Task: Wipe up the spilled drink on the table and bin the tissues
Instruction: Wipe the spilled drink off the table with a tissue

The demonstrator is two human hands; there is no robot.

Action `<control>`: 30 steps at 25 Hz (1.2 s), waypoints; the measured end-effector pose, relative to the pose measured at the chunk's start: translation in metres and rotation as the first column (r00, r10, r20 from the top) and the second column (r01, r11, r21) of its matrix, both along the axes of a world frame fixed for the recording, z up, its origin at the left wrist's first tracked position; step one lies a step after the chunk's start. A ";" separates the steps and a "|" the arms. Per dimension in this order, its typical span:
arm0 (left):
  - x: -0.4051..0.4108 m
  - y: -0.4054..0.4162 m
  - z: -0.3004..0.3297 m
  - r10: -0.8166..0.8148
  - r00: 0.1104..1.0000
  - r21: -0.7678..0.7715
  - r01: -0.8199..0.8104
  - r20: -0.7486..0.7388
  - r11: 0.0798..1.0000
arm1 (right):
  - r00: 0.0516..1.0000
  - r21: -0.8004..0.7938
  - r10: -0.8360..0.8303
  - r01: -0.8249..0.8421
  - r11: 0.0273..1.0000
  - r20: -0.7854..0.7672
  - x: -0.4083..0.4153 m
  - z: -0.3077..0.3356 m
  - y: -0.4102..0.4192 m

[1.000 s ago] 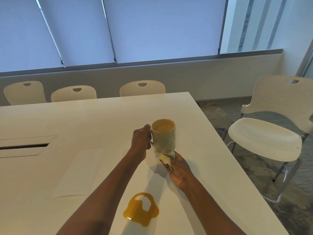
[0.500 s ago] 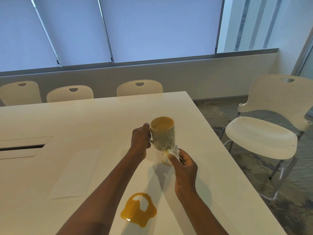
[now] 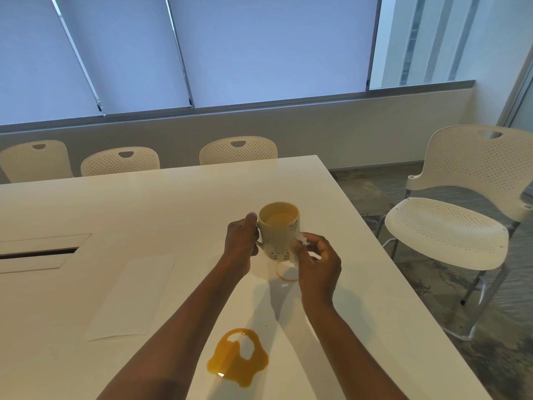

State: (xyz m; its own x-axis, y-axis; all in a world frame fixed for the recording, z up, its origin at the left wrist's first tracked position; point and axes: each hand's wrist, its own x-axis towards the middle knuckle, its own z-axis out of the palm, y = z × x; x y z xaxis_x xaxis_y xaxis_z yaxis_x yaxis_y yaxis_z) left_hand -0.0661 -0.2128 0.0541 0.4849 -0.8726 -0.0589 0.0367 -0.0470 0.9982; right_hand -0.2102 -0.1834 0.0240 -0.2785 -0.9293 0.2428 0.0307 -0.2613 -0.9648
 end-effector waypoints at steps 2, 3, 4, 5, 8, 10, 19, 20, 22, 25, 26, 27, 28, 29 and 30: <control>-0.001 0.001 -0.001 -0.002 1.000 0.003 0.002 0.008 1.000 | 1.000 -0.007 -0.028 0.028 1.000 0.002 -0.002 0.003 -0.007; -0.002 0.002 -0.001 0.000 1.000 0.002 0.000 0.007 1.000 | 0.999 -0.007 -0.048 0.048 0.999 -0.002 -0.003 0.003 -0.011; -0.003 0.002 -0.001 -0.001 1.000 -0.001 0.001 0.002 1.000 | 0.998 -0.004 -0.070 0.070 0.998 -0.003 -0.004 0.002 -0.015; -0.003 0.004 -0.001 -0.005 1.000 -0.005 0.005 -0.005 1.000 | 0.996 0.002 -0.091 0.091 0.996 -0.004 -0.006 0.001 -0.019; -0.006 0.006 0.001 -0.035 0.999 -0.013 0.035 -0.021 0.999 | 0.990 0.018 -0.133 0.134 0.991 -0.056 -0.011 0.000 -0.034; -0.008 0.008 0.001 -0.062 0.998 -0.015 0.062 -0.025 0.998 | 0.985 0.024 -0.132 0.136 0.990 -0.114 -0.014 0.002 -0.044; -0.017 0.008 0.001 0.011 1.000 -0.016 -0.011 0.000 1.000 | 0.998 0.085 0.014 -0.009 0.996 -0.064 -0.014 -0.016 -0.035; -0.017 0.009 -0.001 0.018 1.000 -0.017 -0.018 0.006 1.000 | 0.998 0.099 0.030 -0.025 0.995 -0.051 -0.014 -0.019 -0.032; -0.017 0.012 -0.002 0.043 0.999 -0.017 -0.042 0.019 0.999 | 0.999 0.124 0.047 -0.045 0.991 -0.017 -0.013 -0.024 -0.025; -0.018 0.014 -0.002 0.101 0.995 -0.018 -0.101 0.022 0.995 | 0.999 0.151 0.027 -0.032 0.988 0.036 -0.008 -0.032 -0.009; -0.018 0.014 -0.001 0.119 0.993 -0.020 -0.118 0.019 0.993 | 0.999 0.160 0.014 -0.022 0.987 0.053 -0.003 -0.033 -0.002; -0.018 0.015 -0.001 0.134 0.991 -0.020 -0.133 0.018 0.991 | 0.998 0.168 -0.006 -0.006 0.986 0.067 0.002 -0.034 0.004; -0.019 0.015 0.000 0.145 0.989 -0.017 -0.145 0.017 0.989 | 0.997 0.171 -0.031 0.018 0.985 0.074 0.007 -0.034 0.008; -0.020 0.016 0.000 0.155 0.988 -0.014 -0.155 0.016 0.988 | 0.996 0.172 -0.056 0.043 0.984 0.074 0.013 -0.034 0.012; -0.020 0.017 0.001 0.163 0.986 -0.012 -0.163 0.015 0.987 | 0.994 0.171 -0.076 0.063 0.983 0.073 0.019 -0.033 0.016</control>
